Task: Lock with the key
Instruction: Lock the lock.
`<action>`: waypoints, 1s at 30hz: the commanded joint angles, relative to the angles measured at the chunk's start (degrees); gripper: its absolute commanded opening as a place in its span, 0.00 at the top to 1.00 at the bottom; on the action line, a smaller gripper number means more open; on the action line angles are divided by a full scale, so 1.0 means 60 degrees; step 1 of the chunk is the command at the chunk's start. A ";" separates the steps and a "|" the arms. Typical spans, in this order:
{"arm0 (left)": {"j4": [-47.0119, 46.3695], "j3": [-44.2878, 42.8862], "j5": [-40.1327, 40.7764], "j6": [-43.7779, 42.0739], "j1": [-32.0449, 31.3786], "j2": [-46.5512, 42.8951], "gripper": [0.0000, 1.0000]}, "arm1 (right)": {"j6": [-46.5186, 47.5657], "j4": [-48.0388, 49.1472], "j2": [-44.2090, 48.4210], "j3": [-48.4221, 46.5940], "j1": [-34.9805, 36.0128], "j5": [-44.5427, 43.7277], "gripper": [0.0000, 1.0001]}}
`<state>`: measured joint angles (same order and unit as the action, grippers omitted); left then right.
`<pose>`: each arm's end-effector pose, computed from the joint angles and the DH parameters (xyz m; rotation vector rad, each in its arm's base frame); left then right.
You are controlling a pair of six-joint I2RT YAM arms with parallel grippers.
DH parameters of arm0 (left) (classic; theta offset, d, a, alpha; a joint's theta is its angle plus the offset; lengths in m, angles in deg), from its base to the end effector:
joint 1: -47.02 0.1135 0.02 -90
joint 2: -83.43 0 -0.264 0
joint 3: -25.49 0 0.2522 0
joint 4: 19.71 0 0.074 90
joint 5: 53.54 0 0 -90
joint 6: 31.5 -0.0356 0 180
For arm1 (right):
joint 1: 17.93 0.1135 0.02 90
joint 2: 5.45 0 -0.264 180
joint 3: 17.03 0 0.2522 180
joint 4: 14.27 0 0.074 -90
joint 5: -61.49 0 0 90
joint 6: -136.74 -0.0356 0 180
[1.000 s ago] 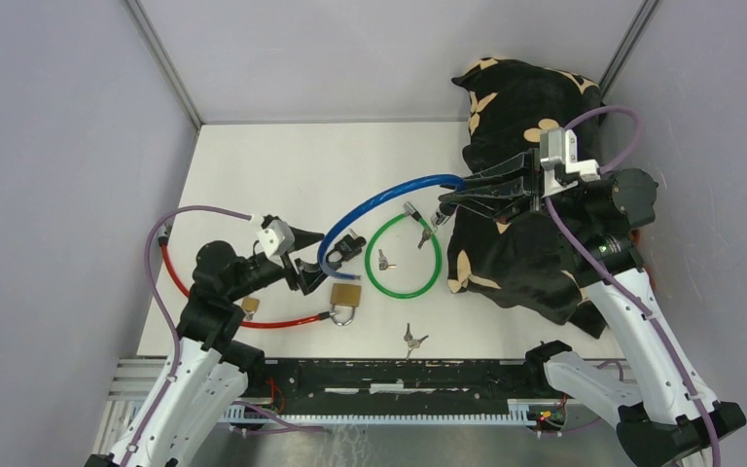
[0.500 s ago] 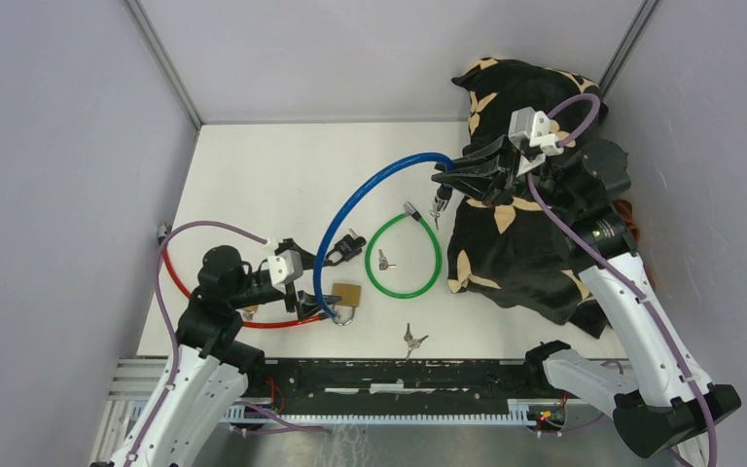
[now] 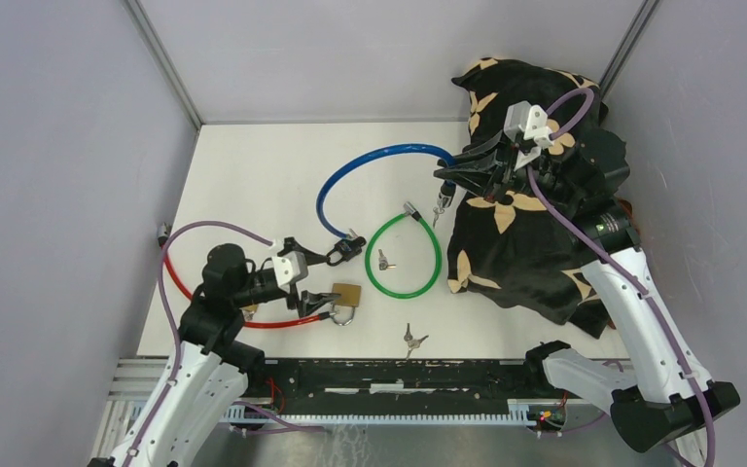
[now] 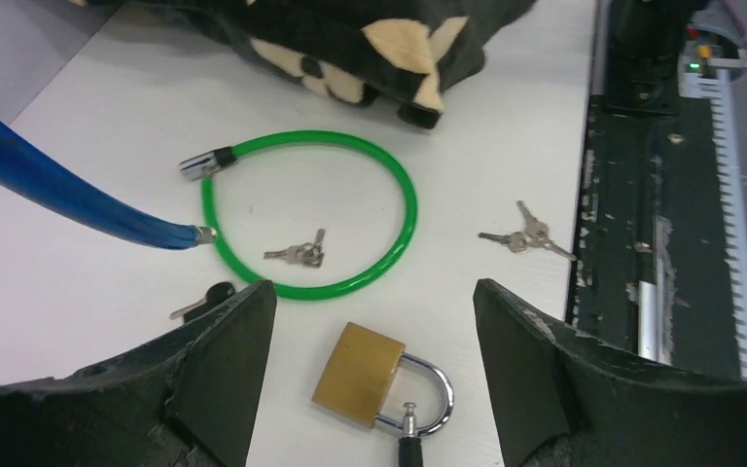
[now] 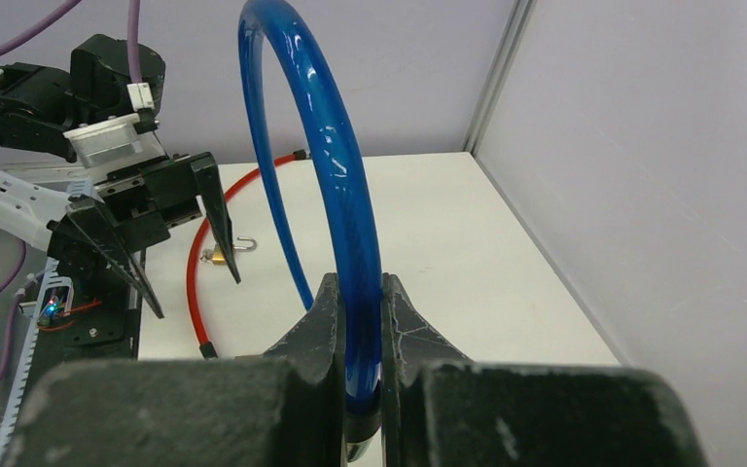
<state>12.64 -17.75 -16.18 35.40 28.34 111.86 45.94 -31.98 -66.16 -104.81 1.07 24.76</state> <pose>0.1073 -0.0661 0.2748 1.1932 1.3818 -0.7999 0.1887 0.0952 0.4740 -0.9858 1.1882 0.9259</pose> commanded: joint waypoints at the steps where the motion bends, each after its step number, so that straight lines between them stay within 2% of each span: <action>1: -0.1884 0.0252 0.1643 0.1634 0.0030 0.0163 0.19 | -0.0463 0.1216 0.0229 0.0044 -0.0025 -0.0123 1.00; 7: -0.2538 0.0615 0.4961 0.2075 0.0050 0.0215 0.19 | -0.0823 0.1551 0.0049 0.0080 -0.0027 0.0128 1.00; 9: -0.2737 0.0642 0.5440 0.2112 0.0052 0.0364 0.20 | -0.0868 0.1607 0.0055 0.0126 -0.0025 0.0172 1.00; 11: -0.2844 0.0615 0.4760 0.2060 0.0053 0.0431 0.21 | -0.0923 0.1625 0.0081 0.0178 -0.0023 0.0145 1.00; 16: -0.3742 0.0931 0.0908 0.1914 0.0030 0.0144 0.27 | -0.0903 0.1646 0.0213 0.0319 -0.0026 0.0117 1.00; 17: -0.4114 0.1060 0.0582 0.2087 0.0021 0.0053 0.27 | -0.0928 0.1666 0.0241 0.0352 -0.0031 0.0101 1.00; 19: -0.4761 0.1252 0.0695 0.2413 -0.0011 -0.0057 0.25 | -0.0935 0.1683 0.0280 0.0383 -0.0022 0.0073 1.00; 22: -0.4452 0.1141 0.0743 0.2088 -0.0024 0.0027 0.25 | -0.0942 0.1688 0.0278 0.0373 -0.0030 0.0027 1.00; 26: -0.4800 0.1112 0.1293 0.3064 -0.0036 0.0327 0.31 | -0.1477 0.2372 0.0296 0.0645 -0.0022 0.0172 1.00; 28: -0.5694 0.1281 0.1104 0.3713 -0.0053 0.0530 0.35 | -0.1878 0.2868 0.0344 0.0981 -0.0028 0.0217 1.00; 30: -0.7614 0.1765 0.1200 0.5028 -0.0301 0.0820 0.43 | -0.2115 0.3319 0.0374 0.1382 -0.0020 0.0176 1.00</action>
<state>-15.82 -10.01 -8.75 52.76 28.10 114.44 38.45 -21.75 -65.42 -99.33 1.07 25.70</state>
